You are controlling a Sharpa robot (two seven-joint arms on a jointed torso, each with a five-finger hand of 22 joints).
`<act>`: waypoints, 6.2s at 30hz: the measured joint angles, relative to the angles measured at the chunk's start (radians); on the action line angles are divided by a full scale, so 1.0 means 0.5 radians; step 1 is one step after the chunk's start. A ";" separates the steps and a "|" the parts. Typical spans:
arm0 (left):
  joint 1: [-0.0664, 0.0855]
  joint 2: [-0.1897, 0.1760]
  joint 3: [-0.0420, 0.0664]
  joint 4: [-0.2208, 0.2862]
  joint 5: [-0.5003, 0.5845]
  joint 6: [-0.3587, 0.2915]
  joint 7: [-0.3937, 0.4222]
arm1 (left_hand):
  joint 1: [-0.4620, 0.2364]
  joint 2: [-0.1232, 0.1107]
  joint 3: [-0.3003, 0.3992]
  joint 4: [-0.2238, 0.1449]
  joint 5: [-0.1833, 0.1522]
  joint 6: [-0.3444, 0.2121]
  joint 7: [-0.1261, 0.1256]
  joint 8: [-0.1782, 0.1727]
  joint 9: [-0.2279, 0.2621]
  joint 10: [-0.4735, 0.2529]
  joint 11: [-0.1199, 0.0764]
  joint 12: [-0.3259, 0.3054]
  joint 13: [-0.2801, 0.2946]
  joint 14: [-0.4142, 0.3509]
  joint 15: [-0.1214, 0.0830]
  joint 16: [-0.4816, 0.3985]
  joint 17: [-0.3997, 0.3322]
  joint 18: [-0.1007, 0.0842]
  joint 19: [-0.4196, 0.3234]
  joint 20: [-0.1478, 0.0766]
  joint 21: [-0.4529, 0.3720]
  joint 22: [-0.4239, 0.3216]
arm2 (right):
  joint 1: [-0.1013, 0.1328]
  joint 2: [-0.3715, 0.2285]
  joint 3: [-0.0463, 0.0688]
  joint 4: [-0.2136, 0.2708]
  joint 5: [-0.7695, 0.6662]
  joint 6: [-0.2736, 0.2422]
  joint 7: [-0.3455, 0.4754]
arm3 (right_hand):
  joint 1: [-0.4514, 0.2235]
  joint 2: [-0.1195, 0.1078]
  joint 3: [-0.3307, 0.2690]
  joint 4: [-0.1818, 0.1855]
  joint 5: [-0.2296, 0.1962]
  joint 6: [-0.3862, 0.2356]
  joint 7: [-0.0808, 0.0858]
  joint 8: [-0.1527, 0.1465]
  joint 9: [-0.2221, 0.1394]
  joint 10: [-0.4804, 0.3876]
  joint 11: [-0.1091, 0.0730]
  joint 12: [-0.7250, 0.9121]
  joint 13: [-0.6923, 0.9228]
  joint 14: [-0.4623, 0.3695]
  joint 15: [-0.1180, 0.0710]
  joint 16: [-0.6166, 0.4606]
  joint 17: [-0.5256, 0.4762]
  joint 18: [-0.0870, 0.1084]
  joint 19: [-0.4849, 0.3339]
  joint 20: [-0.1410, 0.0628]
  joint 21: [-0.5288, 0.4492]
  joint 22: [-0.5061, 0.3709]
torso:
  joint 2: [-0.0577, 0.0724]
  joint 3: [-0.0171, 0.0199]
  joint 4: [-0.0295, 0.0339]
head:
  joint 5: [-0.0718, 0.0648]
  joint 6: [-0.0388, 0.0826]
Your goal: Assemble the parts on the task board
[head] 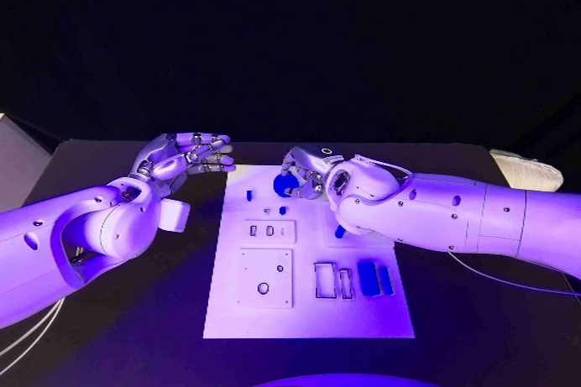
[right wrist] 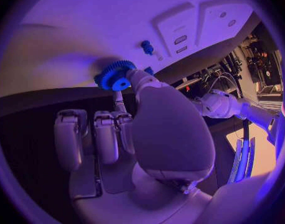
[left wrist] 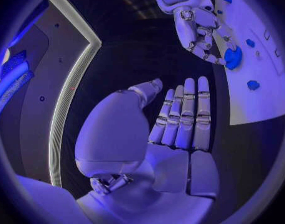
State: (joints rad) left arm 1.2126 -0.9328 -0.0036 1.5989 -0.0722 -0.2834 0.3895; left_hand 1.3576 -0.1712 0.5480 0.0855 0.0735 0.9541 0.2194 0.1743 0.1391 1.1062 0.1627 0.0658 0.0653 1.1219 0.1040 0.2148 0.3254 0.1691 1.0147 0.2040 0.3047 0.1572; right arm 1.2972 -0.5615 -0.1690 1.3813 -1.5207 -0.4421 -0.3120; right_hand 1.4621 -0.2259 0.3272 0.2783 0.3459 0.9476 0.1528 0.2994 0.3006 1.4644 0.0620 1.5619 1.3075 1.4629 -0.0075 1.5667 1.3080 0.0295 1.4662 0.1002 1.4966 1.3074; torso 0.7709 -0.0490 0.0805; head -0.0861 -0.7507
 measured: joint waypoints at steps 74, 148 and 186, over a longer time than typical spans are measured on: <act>0.000 -0.013 -0.001 -0.019 -0.001 -0.002 0.002 | -0.008 0.008 0.006 -0.006 0.000 0.000 0.000 0.000 0.003 -0.007 -0.007 0.000 0.000 0.000 0.000 -0.008 0.015 0.000 -0.007 -0.007 0.016 0.007 | -0.023 -0.353 -0.008 0.310 0.144 -0.244 0.076 | -0.357 0.138 -0.441 0.017 0.002 -0.047 0.004 -0.174 -0.052 0.001 0.036 -0.023 0.001 0.003 0.033 0.000 -0.001 0.001 0.000 0.029 0.032 0.000 | -0.004 0.0050 -0.011 | 0.000 -0.005; -0.004 0.013 -0.005 -0.080 -0.001 0.054 0.010 | -0.018 -0.003 0.016 -0.016 0.000 -0.007 0.007 0.000 0.005 -0.015 0.000 0.000 0.000 -0.007 0.007 -0.008 0.027 0.000 -0.014 0.000 0.016 0.011 | -0.159 -0.655 0.000 -0.193 0.970 -0.007 0.924 | 0.070 0.141 -0.264 0.002 -0.164 0.090 -0.023 -0.167 -0.045 0.004 0.017 -0.033 0.000 0.010 0.017 0.000 0.000 0.001 0.000 0.013 -0.016 0.001 | -0.006 0.0754 -0.056 | -0.080 0.000; -0.004 0.028 -0.006 -0.108 -0.004 0.054 -0.002 | -0.018 -0.003 0.011 -0.022 0.000 -0.007 0.007 0.000 0.004 -0.014 0.000 0.000 0.000 -0.007 0.007 -0.010 0.032 0.000 -0.015 -0.001 0.025 0.012 | -0.036 -0.641 0.006 0.464 0.947 -0.299 0.516 | 0.049 0.140 -0.066 -0.038 -0.154 0.157 -0.050 -0.041 -0.032 0.004 -0.047 0.011 0.000 0.008 -0.043 0.000 -0.001 -0.031 0.000 -0.036 0.138 0.000 | -0.027 0.0560 -0.069 | -0.008 -0.025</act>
State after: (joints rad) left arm 1.2104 -0.9188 -0.0064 1.5450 -0.0743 -0.2564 0.3883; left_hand 1.3485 -0.1724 0.5532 0.0744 0.0735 0.9506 0.2229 0.1743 0.1410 1.0990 0.1627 0.0658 0.0653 1.1184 0.1075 0.2099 0.3417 0.1691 1.0073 0.2036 0.3171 0.1633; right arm 1.2790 -0.8820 -0.1659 1.6133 -1.0471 -0.5916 -0.0539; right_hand 1.4867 -0.1558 0.2944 0.2592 0.2690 1.0259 0.1280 0.2791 0.2847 1.4663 0.0386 1.5674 1.3077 1.4667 -0.0289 1.5667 1.3076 0.0142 1.4662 0.0823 1.5656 1.3075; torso 0.7575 -0.0210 0.0459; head -0.0902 -0.7631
